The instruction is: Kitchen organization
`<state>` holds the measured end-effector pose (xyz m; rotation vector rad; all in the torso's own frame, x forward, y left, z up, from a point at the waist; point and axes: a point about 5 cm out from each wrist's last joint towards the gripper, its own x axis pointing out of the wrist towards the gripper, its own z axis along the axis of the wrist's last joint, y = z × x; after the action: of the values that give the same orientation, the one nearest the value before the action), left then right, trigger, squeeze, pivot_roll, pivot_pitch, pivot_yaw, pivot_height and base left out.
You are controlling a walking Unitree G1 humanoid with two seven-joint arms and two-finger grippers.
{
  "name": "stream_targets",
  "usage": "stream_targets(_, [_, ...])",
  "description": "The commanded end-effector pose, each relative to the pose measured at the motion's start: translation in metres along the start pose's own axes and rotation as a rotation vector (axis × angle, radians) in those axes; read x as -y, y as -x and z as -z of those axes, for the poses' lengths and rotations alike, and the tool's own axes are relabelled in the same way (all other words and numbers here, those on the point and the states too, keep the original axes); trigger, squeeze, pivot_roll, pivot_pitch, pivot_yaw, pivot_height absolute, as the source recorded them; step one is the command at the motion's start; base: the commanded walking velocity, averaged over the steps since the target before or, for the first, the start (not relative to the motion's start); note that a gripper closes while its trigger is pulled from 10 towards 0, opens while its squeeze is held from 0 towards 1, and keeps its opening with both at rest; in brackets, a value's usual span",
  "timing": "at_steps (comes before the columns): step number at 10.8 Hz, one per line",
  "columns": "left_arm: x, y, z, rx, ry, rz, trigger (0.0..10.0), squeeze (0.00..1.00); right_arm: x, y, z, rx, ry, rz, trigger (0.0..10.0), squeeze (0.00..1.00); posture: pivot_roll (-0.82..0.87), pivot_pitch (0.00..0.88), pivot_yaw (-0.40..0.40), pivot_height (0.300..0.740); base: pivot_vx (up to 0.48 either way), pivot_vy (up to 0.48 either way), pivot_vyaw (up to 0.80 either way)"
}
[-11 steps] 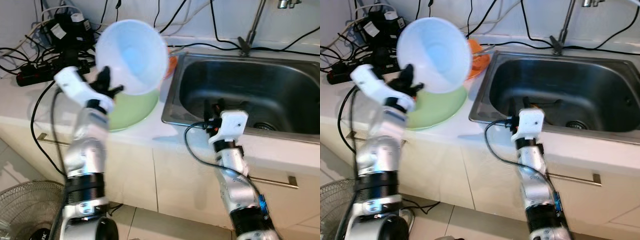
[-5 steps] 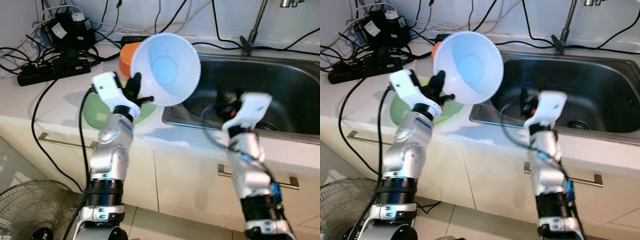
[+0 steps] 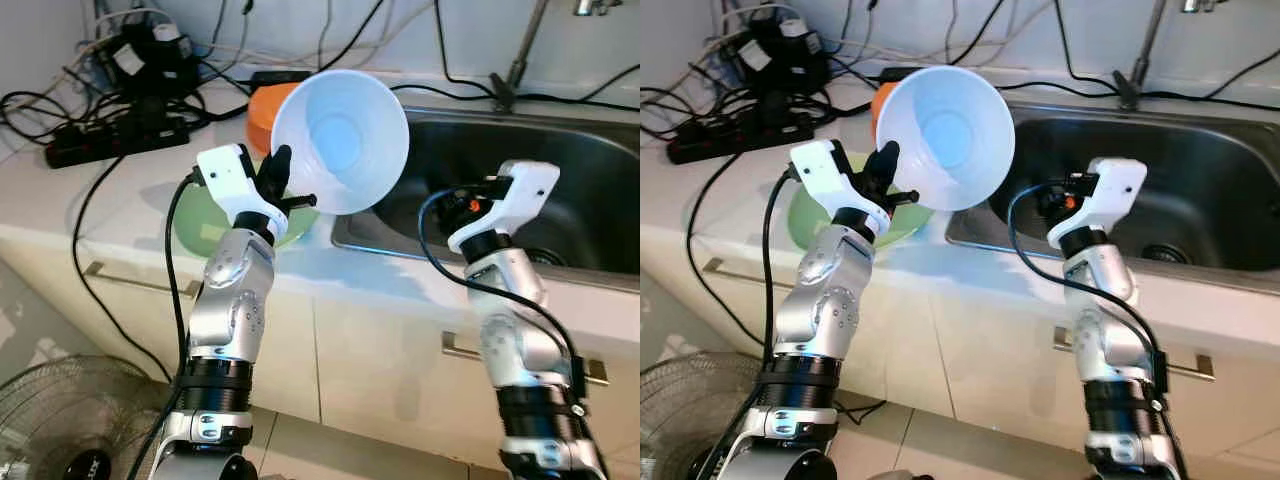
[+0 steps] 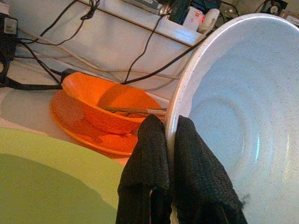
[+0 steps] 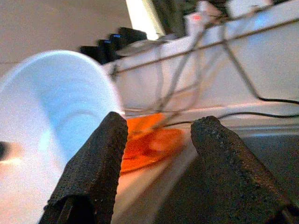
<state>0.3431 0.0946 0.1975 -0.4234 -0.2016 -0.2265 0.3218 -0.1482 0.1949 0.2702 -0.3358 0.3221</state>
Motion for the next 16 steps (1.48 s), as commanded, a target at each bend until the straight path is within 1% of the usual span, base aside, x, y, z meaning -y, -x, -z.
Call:
stream_targets(1, [0.007,-0.004,-0.009,0.043,-0.013,0.030,10.0,0.00,-0.003,0.002,0.000,-0.011,-0.019,-0.035,10.0,0.00,0.02,0.000,0.092,0.740,0.000,0.000,0.00])
stream_targets(3, [0.007,-0.004,-0.009,0.044,-0.018,0.030,10.0,0.00,-0.012,0.005,0.000,-0.034,-0.067,-0.118,10.0,0.00,0.03,0.000,0.090,0.740,0.000,0.000,0.00])
stream_targets(4, [0.007,-0.004,-0.009,0.043,-0.010,0.033,10.0,0.00,-0.015,0.005,0.001,-0.040,-0.076,-0.133,10.0,0.00,0.03,0.000,0.090,0.740,0.000,0.000,0.00])
stream_targets(6, [0.011,-0.003,-0.009,0.051,0.012,0.061,10.0,0.00,-0.016,0.005,0.000,-0.044,-0.098,-0.128,10.0,0.00,0.03,0.000,0.089,0.740,0.000,0.000,0.00])
stream_targets(8, [0.012,-0.003,-0.009,0.050,0.019,0.070,10.0,0.00,-0.015,0.005,0.001,-0.051,-0.101,-0.124,10.0,0.00,0.03,0.000,0.088,0.740,0.000,0.000,0.00])
stream_targets(13, [0.019,-0.001,-0.012,0.067,0.062,0.134,10.0,0.00,-0.012,0.003,0.002,-0.057,-0.085,-0.099,10.0,0.00,0.04,0.000,0.085,0.740,0.000,0.000,0.00])
stream_targets(16, [0.026,0.001,-0.010,0.060,0.076,0.194,10.0,0.00,-0.011,0.003,0.002,-0.054,-0.076,-0.085,10.0,0.00,0.04,0.000,0.084,0.740,0.000,0.000,0.00])
